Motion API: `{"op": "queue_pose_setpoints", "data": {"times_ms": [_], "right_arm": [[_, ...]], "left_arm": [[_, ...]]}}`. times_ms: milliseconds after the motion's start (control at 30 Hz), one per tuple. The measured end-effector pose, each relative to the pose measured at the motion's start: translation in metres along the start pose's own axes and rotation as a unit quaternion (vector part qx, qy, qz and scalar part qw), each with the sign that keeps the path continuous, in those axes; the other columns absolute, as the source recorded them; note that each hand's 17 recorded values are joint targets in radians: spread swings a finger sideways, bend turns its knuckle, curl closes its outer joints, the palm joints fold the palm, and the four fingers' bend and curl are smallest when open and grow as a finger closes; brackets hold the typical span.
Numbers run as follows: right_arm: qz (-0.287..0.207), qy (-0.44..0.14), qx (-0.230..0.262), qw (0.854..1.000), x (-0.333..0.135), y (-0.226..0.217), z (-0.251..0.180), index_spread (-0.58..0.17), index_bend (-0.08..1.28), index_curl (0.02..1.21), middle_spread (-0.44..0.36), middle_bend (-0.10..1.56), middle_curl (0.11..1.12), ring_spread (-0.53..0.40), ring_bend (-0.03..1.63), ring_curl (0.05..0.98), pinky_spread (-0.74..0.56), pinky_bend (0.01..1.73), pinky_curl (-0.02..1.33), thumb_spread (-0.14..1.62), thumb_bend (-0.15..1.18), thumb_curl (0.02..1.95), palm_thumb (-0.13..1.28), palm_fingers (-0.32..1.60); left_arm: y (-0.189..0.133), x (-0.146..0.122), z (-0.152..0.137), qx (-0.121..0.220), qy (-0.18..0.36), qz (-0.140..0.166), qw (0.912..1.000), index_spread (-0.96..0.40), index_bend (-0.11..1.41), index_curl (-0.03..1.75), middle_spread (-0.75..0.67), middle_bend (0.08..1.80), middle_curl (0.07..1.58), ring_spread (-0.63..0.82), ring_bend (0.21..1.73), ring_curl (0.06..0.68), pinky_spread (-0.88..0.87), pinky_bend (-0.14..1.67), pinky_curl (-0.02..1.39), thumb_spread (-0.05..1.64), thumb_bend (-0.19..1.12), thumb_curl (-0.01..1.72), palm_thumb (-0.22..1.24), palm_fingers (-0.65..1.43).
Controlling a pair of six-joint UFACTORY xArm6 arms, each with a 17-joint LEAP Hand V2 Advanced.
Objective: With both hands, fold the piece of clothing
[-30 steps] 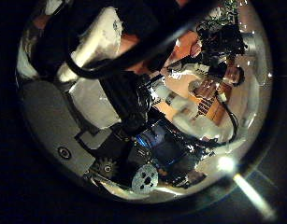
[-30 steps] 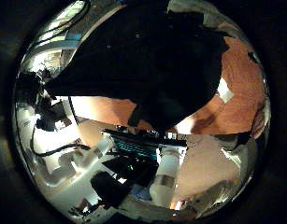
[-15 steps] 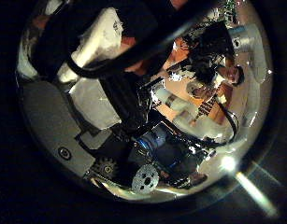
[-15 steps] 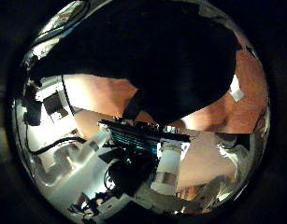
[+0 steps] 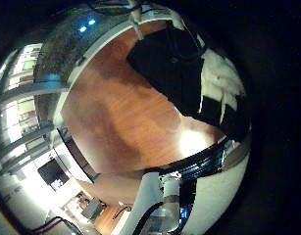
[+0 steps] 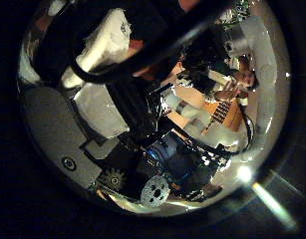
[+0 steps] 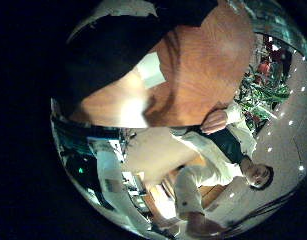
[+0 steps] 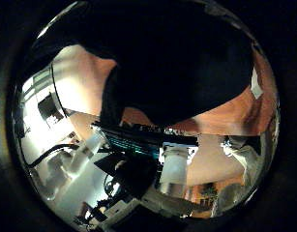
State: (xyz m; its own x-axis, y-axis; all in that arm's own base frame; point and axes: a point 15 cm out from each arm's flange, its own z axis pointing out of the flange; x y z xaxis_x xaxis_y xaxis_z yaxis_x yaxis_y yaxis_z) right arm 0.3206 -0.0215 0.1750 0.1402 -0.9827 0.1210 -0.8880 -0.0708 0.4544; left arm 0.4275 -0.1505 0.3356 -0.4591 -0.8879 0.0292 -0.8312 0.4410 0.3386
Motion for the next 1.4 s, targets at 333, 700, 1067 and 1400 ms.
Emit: {"op": "queue_pose_setpoints", "data": {"times_ms": [333, 700, 1067, 1400], "right_arm": [[0.02, 0.023, -0.009, 1.0, 0.0, -0.001, 0.026, -0.26, 0.16, 0.37, -0.146, 0.5, 0.49, -0.205, 0.94, 0.371, 0.03, 0.77, 0.31, 1.01, -0.02, 0.32, 0.34, 0.56], [0.033, 0.019, 0.065, 0.997, 0.0, -0.027, 0.006, -0.448, 0.61, 0.64, -0.258, 0.91, 0.74, -0.255, 1.2, 0.54, -0.29, 1.2, 0.51, 1.07, 0.07, 0.41, 0.73, 1.24], [0.055, 0.012, 0.148, 0.987, 0.024, -0.003, -0.048, -0.397, 0.96, 0.89, -0.21, 1.18, 0.87, -0.227, 1.37, 0.651, -0.21, 1.36, 0.65, 1.15, 0.11, 0.53, 0.93, 1.12], [0.041, 0.011, 0.144, 0.989, 0.031, 0.053, -0.085, -0.35, 1.0, 0.95, -0.182, 1.23, 0.88, -0.215, 1.4, 0.691, -0.19, 1.36, 0.73, 1.16, 0.06, 0.59, 0.96, 1.07]], "left_arm": [[0.004, 0.0, -0.004, 0.003, -0.001, 0.0, 1.0, -0.74, 0.62, 1.16, -0.52, 1.05, 0.96, -0.4, 1.37, 0.535, -0.6, 1.09, 0.68, 1.42, -0.01, 0.38, 0.5, 1.12], [0.013, 0.001, -0.009, 0.002, 0.001, -0.001, 1.0, -0.74, 0.62, 1.16, -0.51, 1.05, 0.95, -0.4, 1.38, 0.535, -0.6, 1.09, 0.68, 1.41, -0.01, 0.39, 0.5, 1.12], [0.024, -0.002, -0.011, -0.009, 0.004, 0.0, 0.9999, -0.74, 0.62, 1.16, -0.51, 1.05, 0.95, -0.4, 1.38, 0.535, -0.6, 1.09, 0.69, 1.41, -0.01, 0.39, 0.5, 1.12], [0.049, -0.006, -0.017, -0.025, 0.008, -0.001, 0.9997, -0.74, 0.62, 1.16, -0.51, 1.05, 0.95, -0.4, 1.38, 0.534, -0.6, 1.09, 0.69, 1.42, -0.01, 0.38, 0.49, 1.12]]}}
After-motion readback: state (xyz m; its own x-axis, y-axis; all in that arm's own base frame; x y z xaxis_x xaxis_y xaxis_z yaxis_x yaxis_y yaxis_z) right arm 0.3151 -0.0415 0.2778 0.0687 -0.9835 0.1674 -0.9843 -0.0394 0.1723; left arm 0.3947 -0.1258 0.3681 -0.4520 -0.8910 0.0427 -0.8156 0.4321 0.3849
